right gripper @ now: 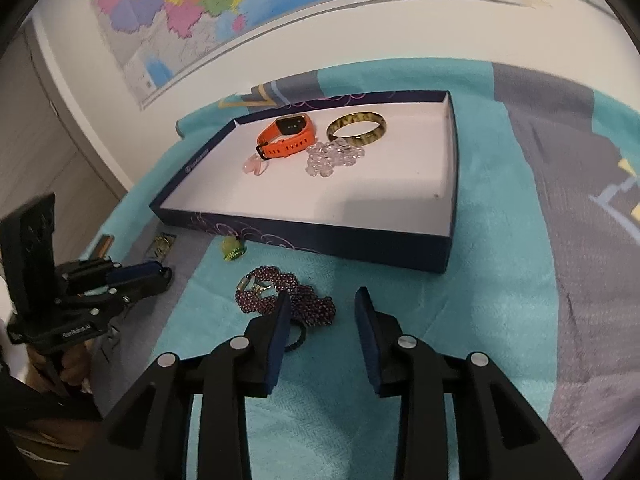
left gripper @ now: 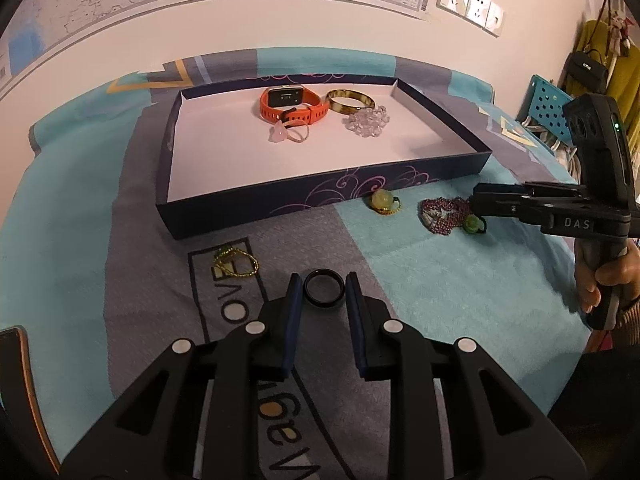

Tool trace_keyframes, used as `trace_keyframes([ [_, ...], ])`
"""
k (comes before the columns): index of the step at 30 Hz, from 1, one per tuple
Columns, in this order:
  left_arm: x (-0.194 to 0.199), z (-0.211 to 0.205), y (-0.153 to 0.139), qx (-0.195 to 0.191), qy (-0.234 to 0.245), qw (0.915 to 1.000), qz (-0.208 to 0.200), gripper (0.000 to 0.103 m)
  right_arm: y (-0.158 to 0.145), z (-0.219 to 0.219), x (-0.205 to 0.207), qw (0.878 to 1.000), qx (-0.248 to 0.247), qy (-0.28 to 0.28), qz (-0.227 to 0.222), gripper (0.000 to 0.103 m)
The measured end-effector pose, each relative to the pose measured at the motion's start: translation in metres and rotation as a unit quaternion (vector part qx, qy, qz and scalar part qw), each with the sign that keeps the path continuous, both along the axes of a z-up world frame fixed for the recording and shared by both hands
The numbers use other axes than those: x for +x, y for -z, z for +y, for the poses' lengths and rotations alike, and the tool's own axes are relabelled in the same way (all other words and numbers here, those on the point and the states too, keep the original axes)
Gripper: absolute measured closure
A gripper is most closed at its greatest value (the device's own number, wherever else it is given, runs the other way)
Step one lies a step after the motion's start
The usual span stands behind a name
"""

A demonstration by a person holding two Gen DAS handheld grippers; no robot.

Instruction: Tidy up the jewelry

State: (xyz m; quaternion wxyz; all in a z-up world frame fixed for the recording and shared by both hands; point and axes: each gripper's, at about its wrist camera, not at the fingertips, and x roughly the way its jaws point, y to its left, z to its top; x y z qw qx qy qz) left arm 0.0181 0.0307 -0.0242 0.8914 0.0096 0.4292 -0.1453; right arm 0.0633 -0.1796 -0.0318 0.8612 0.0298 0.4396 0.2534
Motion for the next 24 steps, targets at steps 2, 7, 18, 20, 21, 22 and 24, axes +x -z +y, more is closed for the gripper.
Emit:
trace_keyframes([
  [2, 0.001, 0.000, 0.000, 0.000, 0.000, 1.0000, 0.001, 0.080, 0.000, 0.005, -0.001, 1.000, -0.016, -0.004, -0.007, 0.070],
  [7, 0.001, -0.003, 0.001, 0.010, 0.000, 1.0000, 0.001, 0.079, 0.001, 0.010, -0.002, 1.000, -0.020, -0.019, -0.007, 0.088],
  [18, 0.000, -0.003, 0.000, 0.011, -0.003, 0.9999, 0.000, 0.080, -0.022, 0.007, -0.005, 0.998, 0.044, -0.027, -0.019, 0.098],
  [20, 0.000, -0.003, -0.002, 0.007, -0.003, 1.0000, -0.003, 0.080, -0.029, 0.009, -0.006, 0.998, 0.053, -0.031, -0.026, 0.098],
  [21, -0.001, -0.003, -0.003, 0.006, -0.003, 1.0000, -0.006, 0.080, -0.033, 0.009, -0.007, 0.997, 0.057, -0.033, -0.029, 0.098],
  [22, -0.002, -0.003, -0.004, 0.005, -0.002, 1.0000, -0.008, 0.080, -0.036, 0.009, -0.007, 0.997, 0.061, -0.034, -0.031, 0.098],
  [24, -0.005, -0.003, -0.007, 0.003, 0.000, 0.9999, -0.013, 0.080, -0.043, 0.011, -0.008, 0.996, 0.069, -0.038, -0.038, 0.098],
])
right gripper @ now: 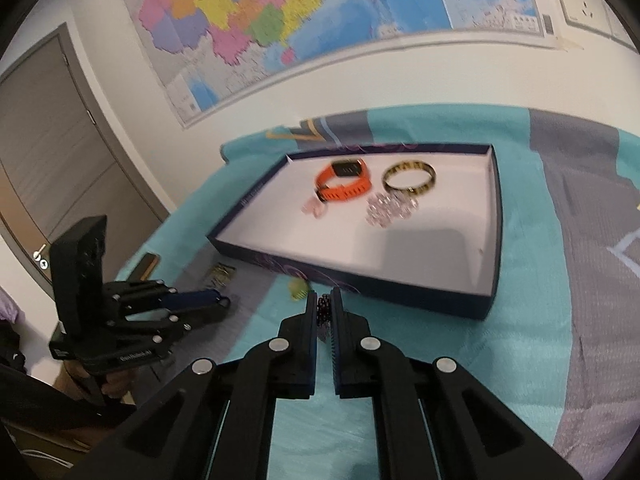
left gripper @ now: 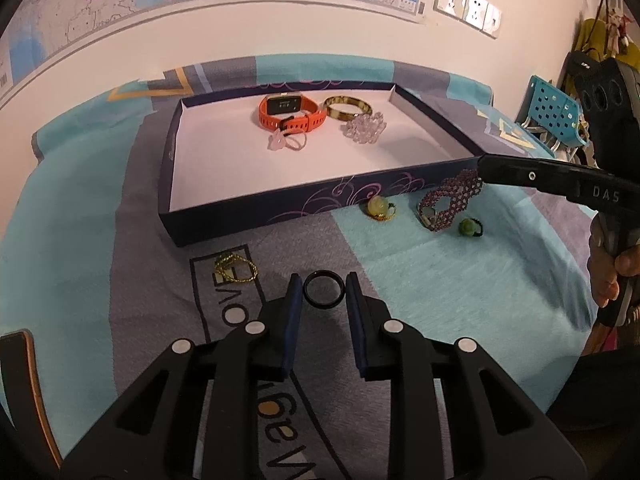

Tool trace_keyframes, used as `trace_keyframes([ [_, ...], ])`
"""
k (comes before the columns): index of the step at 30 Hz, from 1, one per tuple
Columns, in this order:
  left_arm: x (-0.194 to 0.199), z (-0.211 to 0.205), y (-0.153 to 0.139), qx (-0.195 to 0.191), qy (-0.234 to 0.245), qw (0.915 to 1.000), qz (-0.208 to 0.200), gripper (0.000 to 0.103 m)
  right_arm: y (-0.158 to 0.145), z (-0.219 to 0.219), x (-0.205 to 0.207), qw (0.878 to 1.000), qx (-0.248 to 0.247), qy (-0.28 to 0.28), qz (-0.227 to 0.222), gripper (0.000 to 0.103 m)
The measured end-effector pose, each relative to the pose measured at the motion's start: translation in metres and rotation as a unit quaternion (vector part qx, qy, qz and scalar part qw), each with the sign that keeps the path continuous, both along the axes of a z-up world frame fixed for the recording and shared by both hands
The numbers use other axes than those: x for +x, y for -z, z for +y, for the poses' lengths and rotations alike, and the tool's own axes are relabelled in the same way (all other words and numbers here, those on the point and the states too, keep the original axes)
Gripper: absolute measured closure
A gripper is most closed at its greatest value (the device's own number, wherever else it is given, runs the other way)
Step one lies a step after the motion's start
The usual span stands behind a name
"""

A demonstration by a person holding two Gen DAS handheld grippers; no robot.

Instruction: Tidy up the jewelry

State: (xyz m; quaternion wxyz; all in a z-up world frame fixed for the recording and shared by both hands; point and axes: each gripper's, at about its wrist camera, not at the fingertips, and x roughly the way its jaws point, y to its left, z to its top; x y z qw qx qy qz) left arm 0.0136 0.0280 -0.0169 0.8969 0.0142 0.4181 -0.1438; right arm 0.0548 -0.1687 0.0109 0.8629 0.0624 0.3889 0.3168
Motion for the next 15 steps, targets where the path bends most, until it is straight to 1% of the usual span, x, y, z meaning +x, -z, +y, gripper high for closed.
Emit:
trace_keyframes([
  [9, -0.003, -0.001, -0.017, -0.009, 0.008, 0.9998, -0.019, 0.080, -0.020, 0.007, -0.001, 1.000, 0.009, -0.008, -0.023, 0.098],
  [15, 0.002, -0.002, -0.028, -0.012, 0.014, 0.9993, -0.032, 0.080, -0.030, 0.008, 0.003, 0.999, 0.013, -0.008, -0.034, 0.098],
])
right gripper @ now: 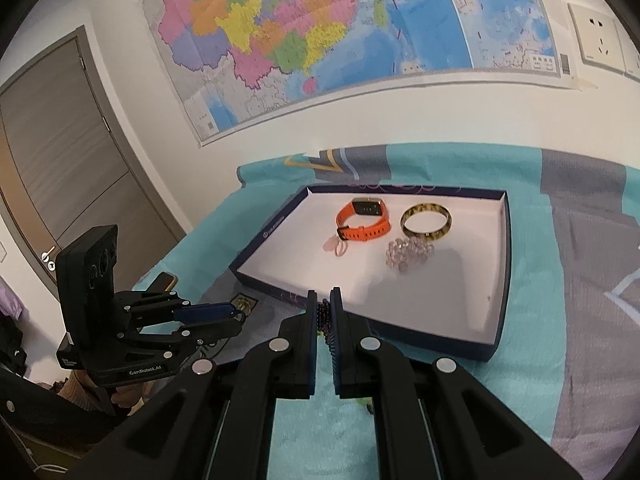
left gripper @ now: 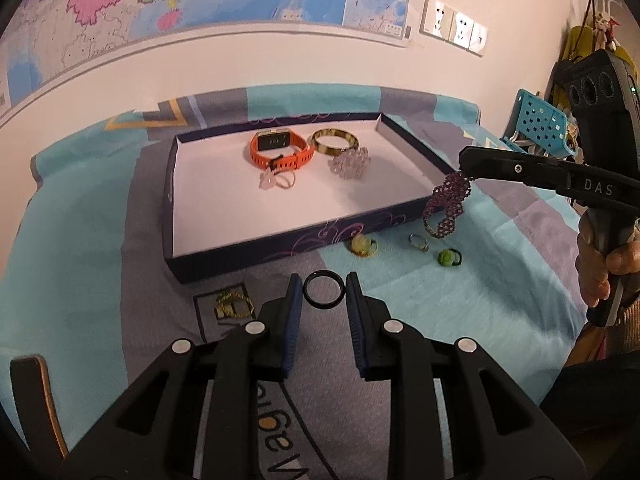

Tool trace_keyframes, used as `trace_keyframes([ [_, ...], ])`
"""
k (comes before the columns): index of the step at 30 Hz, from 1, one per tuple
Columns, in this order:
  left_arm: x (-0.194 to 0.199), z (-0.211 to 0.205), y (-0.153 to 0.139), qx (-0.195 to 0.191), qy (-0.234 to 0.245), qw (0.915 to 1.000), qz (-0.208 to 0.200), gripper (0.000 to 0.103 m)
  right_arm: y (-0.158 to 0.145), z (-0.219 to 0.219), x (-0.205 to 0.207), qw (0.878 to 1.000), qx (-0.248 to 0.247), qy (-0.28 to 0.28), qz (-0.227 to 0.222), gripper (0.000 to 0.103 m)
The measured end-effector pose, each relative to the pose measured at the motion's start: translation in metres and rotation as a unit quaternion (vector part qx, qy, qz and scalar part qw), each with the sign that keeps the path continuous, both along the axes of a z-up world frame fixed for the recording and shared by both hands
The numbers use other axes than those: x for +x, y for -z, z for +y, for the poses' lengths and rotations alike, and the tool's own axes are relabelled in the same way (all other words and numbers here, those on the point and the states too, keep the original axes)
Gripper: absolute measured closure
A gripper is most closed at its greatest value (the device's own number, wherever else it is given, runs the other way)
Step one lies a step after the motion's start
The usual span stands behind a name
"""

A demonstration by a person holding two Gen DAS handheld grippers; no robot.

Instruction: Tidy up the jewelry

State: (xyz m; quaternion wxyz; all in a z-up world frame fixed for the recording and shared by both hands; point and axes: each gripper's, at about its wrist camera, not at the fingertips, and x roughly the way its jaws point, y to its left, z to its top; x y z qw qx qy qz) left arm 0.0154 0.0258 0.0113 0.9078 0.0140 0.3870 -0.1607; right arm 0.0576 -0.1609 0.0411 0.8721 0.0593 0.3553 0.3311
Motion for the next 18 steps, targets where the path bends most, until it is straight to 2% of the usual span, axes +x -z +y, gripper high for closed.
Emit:
trace_keyframes([
  [9, 0.014, -0.004, -0.018, 0.006, 0.007, 0.9997, -0.024, 0.080, -0.012, -0.001, 0.014, 1.000, 0.004, 0.005, -0.015, 0.098],
  [18, 0.032, -0.008, -0.022, 0.007, 0.009, 0.9996, -0.027, 0.080, -0.012, -0.003, 0.033, 1.000, 0.006, 0.016, -0.013, 0.098],
])
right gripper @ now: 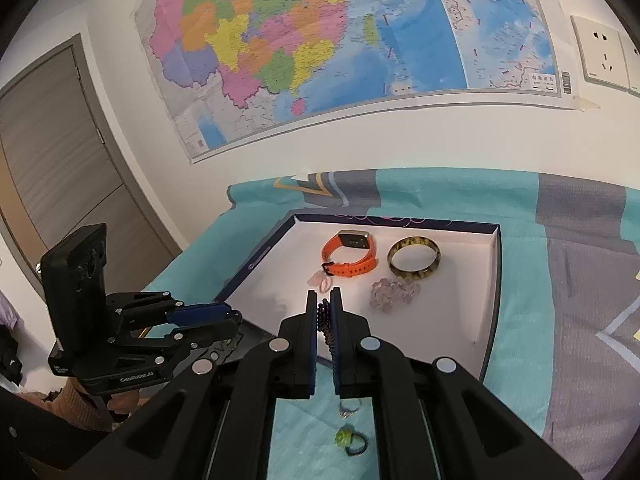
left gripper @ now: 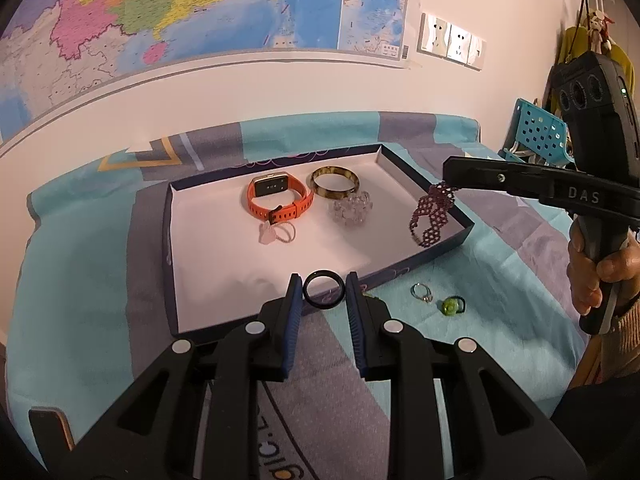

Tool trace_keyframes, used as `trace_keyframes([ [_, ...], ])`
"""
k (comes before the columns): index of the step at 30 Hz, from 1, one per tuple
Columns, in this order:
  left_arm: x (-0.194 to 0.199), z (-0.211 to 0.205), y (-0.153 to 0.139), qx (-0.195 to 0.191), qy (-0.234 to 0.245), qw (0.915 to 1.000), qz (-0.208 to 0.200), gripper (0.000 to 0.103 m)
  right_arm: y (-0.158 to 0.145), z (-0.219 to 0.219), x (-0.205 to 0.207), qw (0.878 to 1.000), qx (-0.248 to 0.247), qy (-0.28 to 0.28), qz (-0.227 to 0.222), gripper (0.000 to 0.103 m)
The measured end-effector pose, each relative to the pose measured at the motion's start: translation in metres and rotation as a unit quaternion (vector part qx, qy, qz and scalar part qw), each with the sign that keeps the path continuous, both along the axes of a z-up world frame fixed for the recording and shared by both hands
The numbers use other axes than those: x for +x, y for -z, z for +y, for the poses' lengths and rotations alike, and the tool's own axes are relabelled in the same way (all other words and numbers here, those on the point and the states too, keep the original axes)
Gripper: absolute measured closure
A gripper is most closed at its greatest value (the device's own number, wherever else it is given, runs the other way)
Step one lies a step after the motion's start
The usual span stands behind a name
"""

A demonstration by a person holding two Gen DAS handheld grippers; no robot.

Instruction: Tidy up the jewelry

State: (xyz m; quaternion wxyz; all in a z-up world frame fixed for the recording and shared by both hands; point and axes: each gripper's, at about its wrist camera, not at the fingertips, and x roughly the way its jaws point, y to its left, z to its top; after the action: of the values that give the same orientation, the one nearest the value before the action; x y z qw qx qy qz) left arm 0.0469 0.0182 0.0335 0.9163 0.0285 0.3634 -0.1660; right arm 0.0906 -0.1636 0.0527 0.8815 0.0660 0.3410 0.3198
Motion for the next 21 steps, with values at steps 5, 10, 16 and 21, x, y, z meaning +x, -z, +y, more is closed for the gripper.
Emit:
trace_keyframes([
  [5, 0.010, -0.004, -0.001, 0.008, 0.001, 1.0000, -0.002, 0.080, 0.001, 0.002, 0.010, 1.000, 0.001, 0.003, 0.003, 0.098],
  [10, 0.019, -0.007, 0.000, 0.011, 0.003, 0.9999, 0.000, 0.080, 0.002, 0.005, 0.019, 1.000, 0.003, 0.004, 0.004, 0.098],
  [16, 0.031, -0.009, 0.005, 0.015, 0.000, 0.9999, 0.007, 0.080, 0.006, 0.009, 0.028, 1.000, -0.001, 0.003, 0.009, 0.098],
  [21, 0.041, -0.008, 0.007, 0.011, -0.003, 0.9998, 0.013, 0.080, 0.010, 0.012, 0.036, 1.000, 0.001, 0.003, 0.015, 0.098],
])
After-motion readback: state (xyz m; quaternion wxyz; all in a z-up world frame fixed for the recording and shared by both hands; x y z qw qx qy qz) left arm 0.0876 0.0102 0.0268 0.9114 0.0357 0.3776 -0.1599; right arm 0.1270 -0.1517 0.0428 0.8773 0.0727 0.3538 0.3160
